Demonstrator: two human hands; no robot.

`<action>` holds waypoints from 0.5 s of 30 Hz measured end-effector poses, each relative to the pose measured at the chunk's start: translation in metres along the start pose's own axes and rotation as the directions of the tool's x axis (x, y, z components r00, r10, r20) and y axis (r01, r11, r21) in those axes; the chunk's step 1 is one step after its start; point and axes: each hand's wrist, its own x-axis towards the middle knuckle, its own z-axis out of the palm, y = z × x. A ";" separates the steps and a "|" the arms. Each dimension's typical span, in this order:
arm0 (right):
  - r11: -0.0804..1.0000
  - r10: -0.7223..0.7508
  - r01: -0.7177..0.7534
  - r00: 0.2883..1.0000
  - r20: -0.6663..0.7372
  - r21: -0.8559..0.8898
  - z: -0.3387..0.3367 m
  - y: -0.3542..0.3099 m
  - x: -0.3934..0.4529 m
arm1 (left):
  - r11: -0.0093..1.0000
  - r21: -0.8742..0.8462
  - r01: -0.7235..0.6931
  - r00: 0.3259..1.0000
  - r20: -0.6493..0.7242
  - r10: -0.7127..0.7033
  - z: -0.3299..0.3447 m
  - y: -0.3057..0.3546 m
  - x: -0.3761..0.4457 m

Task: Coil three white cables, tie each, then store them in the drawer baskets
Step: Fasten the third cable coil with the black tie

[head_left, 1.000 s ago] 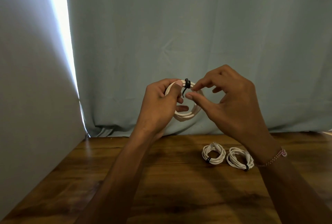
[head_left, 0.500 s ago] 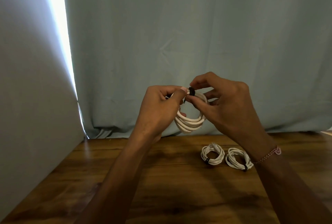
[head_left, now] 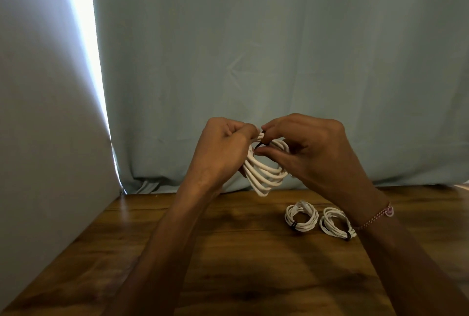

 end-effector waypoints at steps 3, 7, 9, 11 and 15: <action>0.997 -0.042 0.043 0.999 0.021 -0.069 0.003 0.002 -0.001 | 1.000 0.009 -0.014 1.000 0.012 0.014 -0.001 0.001 0.000; 0.986 -0.102 0.101 0.995 0.003 -0.135 0.005 0.000 -0.002 | 1.000 0.018 -0.026 0.999 0.034 0.025 -0.005 0.004 0.000; 0.974 -0.130 0.131 0.991 0.016 -0.184 0.005 -0.002 -0.002 | 0.998 0.036 -0.043 0.998 0.047 0.041 -0.008 0.004 0.001; 0.963 -0.143 0.147 0.989 0.035 -0.226 0.006 -0.004 -0.001 | 0.996 0.050 -0.070 0.996 0.064 0.067 -0.009 0.004 0.001; 0.953 -0.104 0.117 0.993 0.061 -0.280 0.006 -0.006 0.001 | 0.986 0.079 -0.148 0.986 0.088 0.141 -0.011 0.004 -0.001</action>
